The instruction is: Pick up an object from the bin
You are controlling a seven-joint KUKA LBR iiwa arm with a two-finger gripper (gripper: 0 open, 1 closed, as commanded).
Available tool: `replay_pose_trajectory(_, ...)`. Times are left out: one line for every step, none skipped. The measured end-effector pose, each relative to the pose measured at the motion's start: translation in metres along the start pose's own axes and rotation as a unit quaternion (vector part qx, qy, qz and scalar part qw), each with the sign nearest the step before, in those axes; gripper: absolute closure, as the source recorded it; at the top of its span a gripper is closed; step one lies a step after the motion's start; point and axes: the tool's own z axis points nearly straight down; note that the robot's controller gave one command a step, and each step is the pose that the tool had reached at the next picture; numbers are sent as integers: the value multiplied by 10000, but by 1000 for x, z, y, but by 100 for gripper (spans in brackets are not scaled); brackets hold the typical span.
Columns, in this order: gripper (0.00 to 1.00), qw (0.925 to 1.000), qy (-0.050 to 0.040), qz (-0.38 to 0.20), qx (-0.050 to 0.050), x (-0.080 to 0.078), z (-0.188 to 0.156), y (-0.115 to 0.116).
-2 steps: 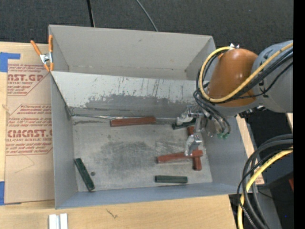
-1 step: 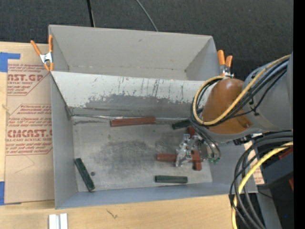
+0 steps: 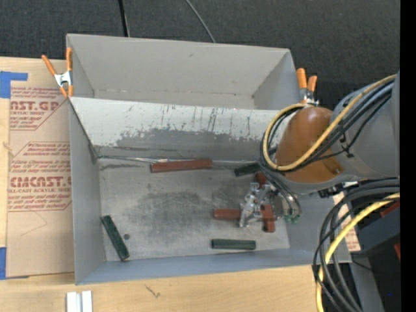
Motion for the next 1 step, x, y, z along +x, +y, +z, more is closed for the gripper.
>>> replay_pose_trajectory(100, 10000, -3, 28, 0, -2, -174, 4)
